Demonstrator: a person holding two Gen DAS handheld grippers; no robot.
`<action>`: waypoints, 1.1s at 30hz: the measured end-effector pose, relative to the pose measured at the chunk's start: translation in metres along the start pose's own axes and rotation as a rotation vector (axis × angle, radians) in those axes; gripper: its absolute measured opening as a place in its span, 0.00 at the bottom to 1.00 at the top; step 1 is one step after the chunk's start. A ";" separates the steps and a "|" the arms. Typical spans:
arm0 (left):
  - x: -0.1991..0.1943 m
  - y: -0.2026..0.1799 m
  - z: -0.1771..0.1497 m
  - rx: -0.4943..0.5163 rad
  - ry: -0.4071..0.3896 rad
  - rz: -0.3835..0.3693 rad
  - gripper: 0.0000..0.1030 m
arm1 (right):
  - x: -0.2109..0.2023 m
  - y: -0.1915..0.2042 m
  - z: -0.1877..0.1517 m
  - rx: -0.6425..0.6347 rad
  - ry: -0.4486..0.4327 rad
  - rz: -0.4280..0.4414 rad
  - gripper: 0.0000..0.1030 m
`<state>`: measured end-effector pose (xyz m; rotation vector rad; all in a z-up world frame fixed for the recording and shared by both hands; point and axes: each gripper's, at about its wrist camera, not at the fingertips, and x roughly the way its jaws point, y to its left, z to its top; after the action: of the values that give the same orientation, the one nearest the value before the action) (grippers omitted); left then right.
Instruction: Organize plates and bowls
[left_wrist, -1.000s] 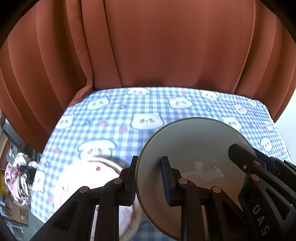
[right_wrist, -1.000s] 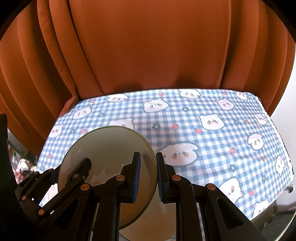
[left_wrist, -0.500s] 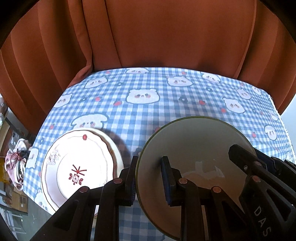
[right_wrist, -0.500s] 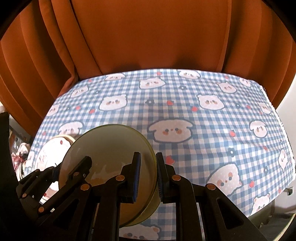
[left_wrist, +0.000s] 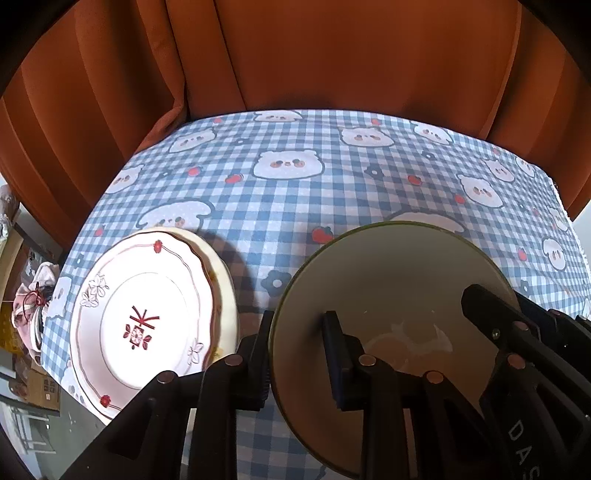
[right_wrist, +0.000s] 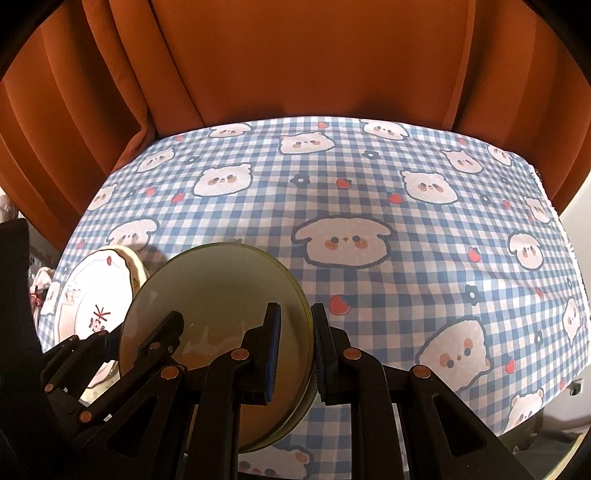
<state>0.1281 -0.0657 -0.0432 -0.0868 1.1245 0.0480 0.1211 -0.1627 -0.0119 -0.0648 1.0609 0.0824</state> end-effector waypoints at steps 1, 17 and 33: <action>0.002 -0.001 -0.001 -0.001 0.006 -0.006 0.23 | 0.001 0.000 -0.001 -0.003 -0.001 -0.004 0.19; 0.005 -0.001 0.002 0.076 0.009 -0.088 0.38 | 0.003 -0.004 -0.005 0.050 0.009 -0.043 0.20; 0.030 -0.002 0.010 0.194 0.127 -0.314 0.63 | 0.016 -0.013 -0.012 0.249 0.081 -0.153 0.55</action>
<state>0.1506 -0.0667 -0.0659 -0.0929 1.2250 -0.3507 0.1199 -0.1762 -0.0309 0.0765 1.1364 -0.1918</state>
